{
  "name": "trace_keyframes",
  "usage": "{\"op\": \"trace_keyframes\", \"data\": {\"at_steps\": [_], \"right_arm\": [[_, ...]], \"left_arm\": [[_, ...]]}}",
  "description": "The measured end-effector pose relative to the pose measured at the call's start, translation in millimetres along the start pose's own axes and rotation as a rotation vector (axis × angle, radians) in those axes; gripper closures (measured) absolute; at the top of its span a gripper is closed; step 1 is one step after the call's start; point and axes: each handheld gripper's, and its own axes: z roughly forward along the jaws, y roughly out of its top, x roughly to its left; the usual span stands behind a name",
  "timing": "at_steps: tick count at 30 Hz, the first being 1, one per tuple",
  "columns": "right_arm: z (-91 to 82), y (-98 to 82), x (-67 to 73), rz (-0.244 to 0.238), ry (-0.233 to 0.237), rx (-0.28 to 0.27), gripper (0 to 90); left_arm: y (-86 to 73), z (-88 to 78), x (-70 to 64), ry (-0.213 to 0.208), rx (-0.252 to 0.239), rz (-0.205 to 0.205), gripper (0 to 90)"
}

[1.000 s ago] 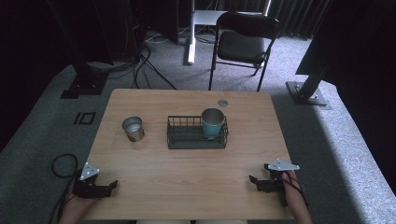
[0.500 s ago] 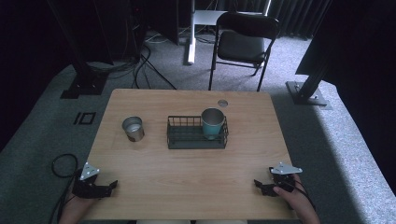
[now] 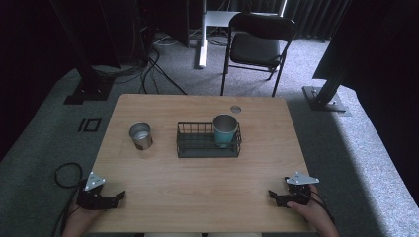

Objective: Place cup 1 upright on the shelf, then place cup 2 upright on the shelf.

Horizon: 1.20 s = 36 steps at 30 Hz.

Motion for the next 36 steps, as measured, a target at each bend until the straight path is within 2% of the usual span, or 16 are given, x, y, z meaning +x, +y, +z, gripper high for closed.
{"op": "trace_keyframes", "data": {"at_steps": [24,29,36], "right_arm": [[0.0,0.1,0.0,0.001,0.0,0.0,10.9],[0.0,0.1,0.0,0.0,0.0,0.0,10.9],[0.0,0.1,0.0,0.0,0.0,0.0,10.9]], "left_arm": [[-2.3,-2.8,0.4,-0.02,0.004,0.025,2.2],[-2.7,-4.6,-3.3,-0.024,0.016,0.027,2.2],[0.5,-3.7,-7.3,-0.042,0.003,0.023,2.3]]}}
